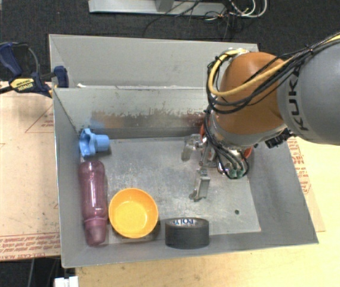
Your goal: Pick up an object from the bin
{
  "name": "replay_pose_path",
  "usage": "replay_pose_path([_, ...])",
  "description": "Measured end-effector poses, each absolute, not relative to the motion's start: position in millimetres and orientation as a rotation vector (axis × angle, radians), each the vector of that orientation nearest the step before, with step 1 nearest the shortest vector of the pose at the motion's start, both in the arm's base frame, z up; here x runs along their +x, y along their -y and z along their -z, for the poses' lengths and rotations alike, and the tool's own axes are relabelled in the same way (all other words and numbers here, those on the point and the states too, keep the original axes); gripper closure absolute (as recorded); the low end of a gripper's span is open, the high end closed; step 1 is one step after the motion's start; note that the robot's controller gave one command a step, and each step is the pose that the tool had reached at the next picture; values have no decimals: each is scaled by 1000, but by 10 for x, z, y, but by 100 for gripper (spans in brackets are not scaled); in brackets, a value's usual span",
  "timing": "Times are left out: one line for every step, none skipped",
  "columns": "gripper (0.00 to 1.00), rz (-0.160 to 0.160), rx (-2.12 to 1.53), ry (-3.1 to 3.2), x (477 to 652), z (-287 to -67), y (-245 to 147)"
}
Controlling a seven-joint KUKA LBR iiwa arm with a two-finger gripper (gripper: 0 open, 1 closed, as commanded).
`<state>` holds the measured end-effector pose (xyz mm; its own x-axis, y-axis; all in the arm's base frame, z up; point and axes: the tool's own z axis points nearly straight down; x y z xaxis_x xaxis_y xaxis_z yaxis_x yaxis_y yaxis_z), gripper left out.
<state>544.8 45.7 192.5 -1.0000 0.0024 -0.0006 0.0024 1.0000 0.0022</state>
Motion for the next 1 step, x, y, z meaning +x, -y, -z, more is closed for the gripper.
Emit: replay_pose_path([0,-3,4,-3141,5448,-1925,-457])
